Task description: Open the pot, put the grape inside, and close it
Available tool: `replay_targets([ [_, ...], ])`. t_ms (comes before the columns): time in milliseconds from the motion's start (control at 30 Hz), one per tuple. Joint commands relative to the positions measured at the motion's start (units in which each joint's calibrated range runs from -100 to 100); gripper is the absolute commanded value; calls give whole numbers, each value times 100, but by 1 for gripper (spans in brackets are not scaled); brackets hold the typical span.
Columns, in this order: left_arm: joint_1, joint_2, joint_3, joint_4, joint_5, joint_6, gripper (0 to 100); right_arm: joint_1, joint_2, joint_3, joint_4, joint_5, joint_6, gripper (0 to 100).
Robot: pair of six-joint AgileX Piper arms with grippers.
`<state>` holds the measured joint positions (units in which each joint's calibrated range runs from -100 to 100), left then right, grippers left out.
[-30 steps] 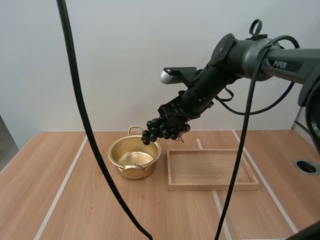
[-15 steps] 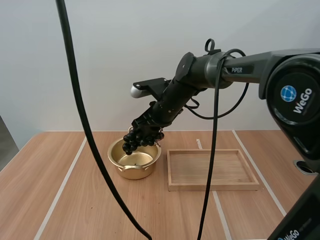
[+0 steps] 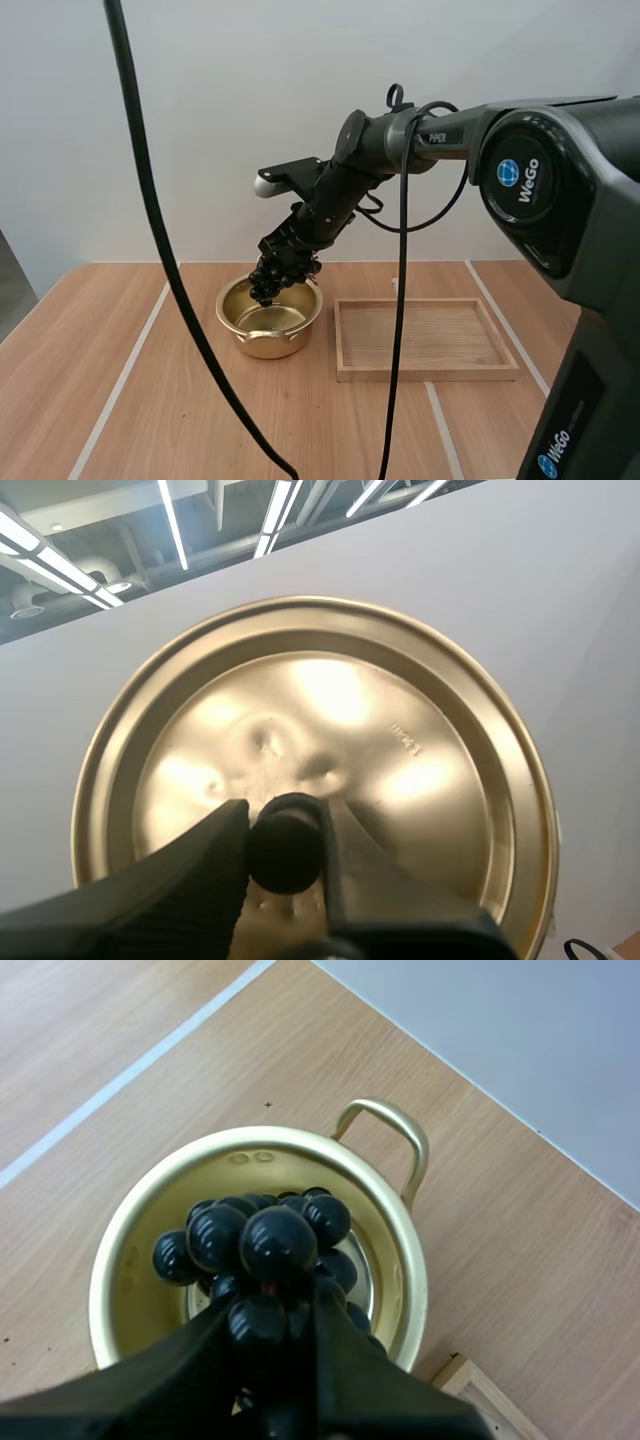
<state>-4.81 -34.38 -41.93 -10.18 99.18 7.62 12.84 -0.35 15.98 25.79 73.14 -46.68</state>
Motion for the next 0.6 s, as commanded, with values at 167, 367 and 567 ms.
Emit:
replay_targets([
  [167,6,18,-28,16,-109,-6,0,49,318,-117,-97,-305,-32,0],
  [367,6,18,-28,16,-109,3,0,212,544,-117,-110,-262,-32,0],
  [567,6,18,-28,16,-109,39,0,337,776,-103,-134,-245,-32,0],
])
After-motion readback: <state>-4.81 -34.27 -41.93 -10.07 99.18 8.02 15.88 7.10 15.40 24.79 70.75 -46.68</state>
